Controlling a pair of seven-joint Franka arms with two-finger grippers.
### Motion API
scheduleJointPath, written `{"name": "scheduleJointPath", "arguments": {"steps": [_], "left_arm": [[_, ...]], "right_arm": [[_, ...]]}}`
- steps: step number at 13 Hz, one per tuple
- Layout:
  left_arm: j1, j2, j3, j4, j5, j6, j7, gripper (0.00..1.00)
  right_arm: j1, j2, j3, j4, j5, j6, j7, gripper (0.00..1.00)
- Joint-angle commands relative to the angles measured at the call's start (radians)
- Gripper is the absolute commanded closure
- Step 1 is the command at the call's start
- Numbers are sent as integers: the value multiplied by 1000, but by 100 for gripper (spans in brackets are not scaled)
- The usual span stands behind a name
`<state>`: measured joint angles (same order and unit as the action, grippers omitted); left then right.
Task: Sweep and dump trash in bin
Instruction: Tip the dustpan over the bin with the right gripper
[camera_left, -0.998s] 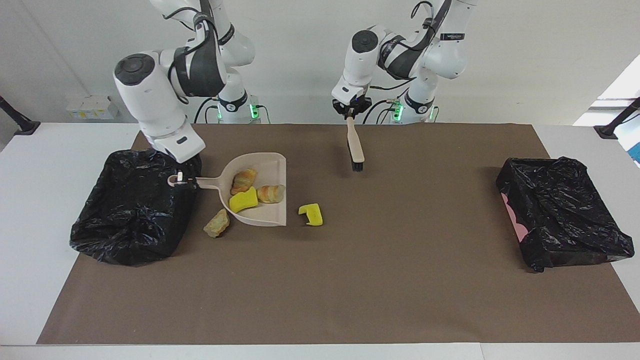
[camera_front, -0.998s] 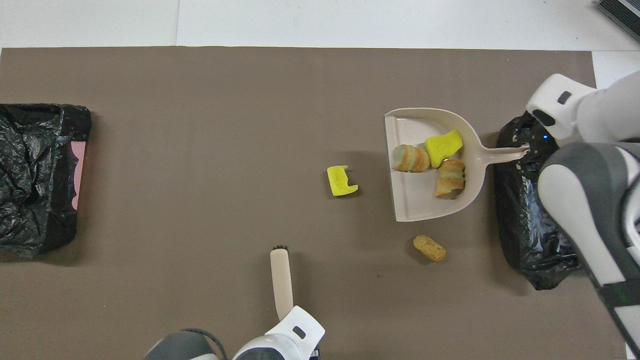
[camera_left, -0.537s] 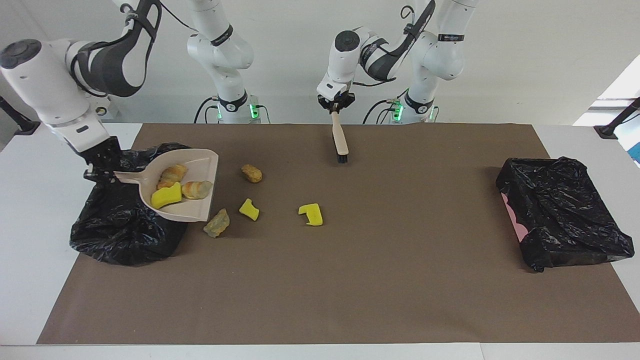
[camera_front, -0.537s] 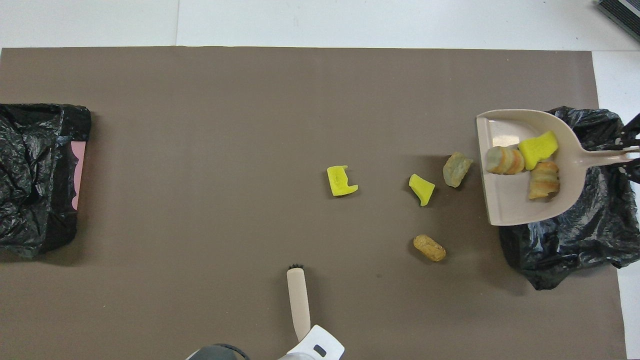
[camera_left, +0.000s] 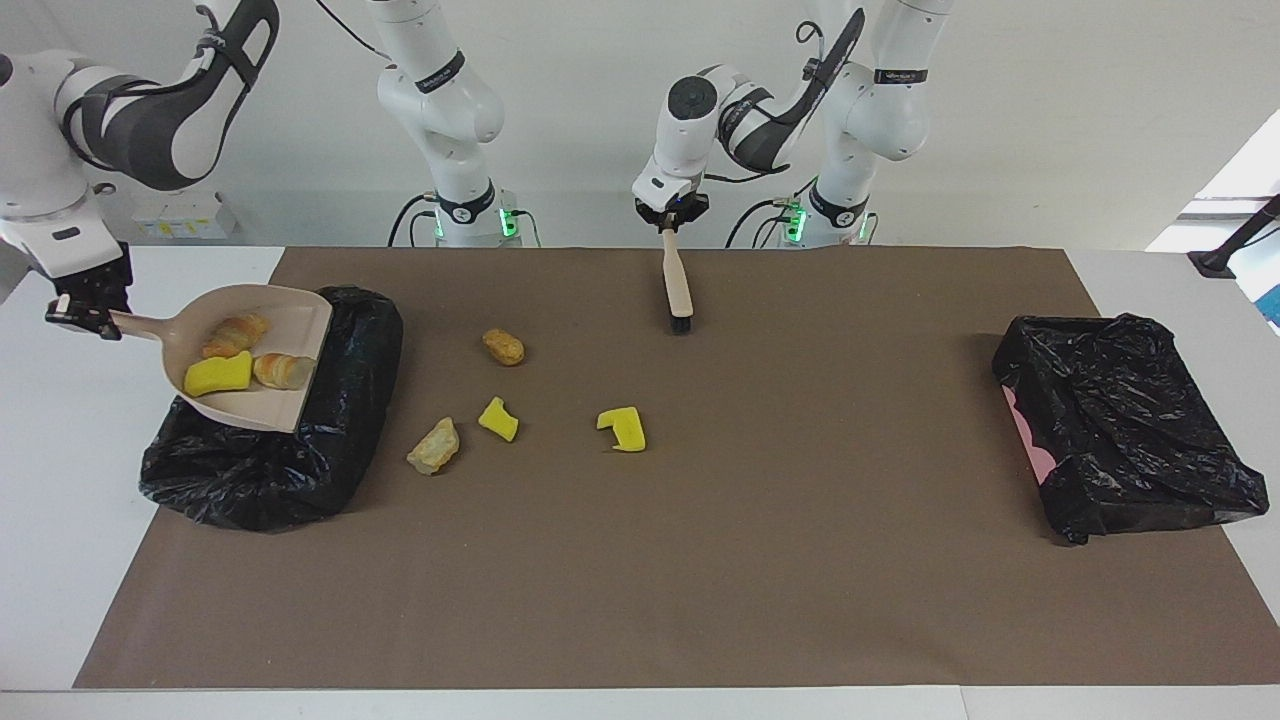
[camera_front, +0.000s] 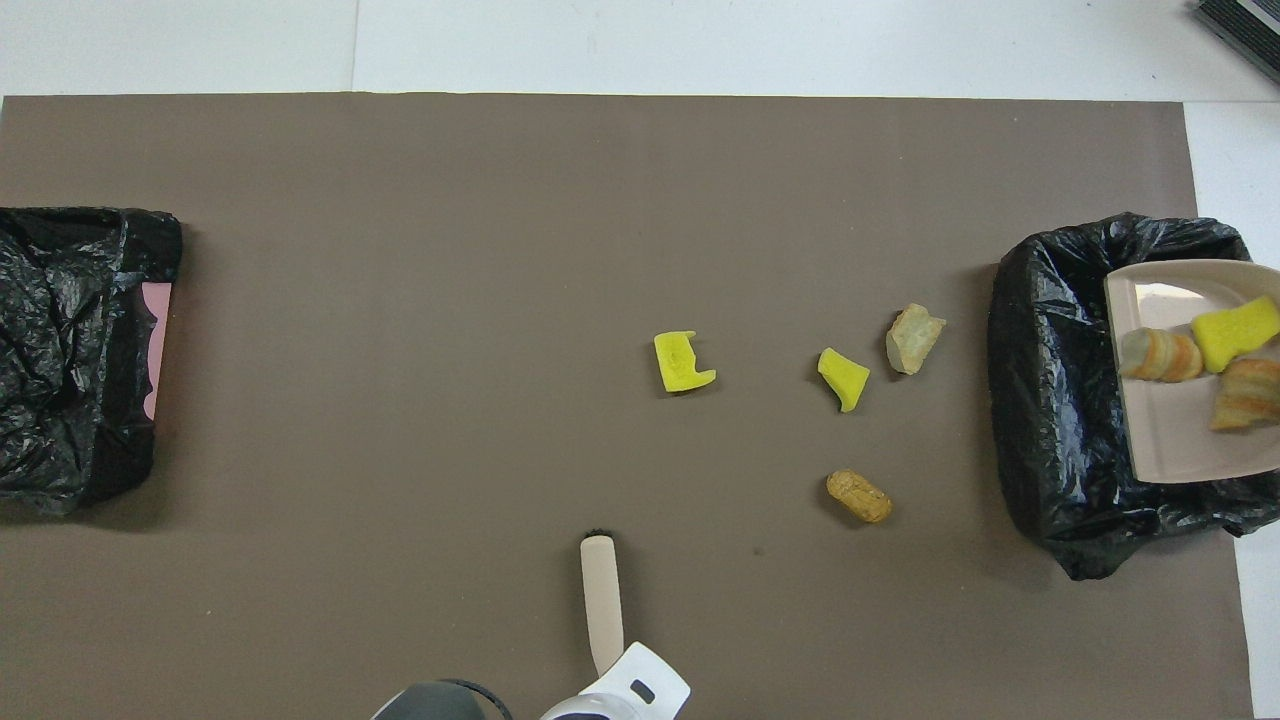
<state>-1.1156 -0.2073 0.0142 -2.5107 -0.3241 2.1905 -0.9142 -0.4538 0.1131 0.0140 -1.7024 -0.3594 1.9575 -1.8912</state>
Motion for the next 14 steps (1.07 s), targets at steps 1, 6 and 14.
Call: {"name": "scheduleJointPath", "arguments": {"steps": [1, 6, 14], "left_arm": [[-13, -4, 13, -14, -20, 20, 21, 100], [-6, -9, 15, -28, -20, 8, 20, 54], [195, 74, 24, 168, 105, -34, 164, 0]], "right_arm": [[10, -9, 15, 0, -160, 5, 102, 100], [92, -53, 17, -57, -409, -69, 242, 100], [126, -171, 23, -83, -541, -158, 273, 100]]}}
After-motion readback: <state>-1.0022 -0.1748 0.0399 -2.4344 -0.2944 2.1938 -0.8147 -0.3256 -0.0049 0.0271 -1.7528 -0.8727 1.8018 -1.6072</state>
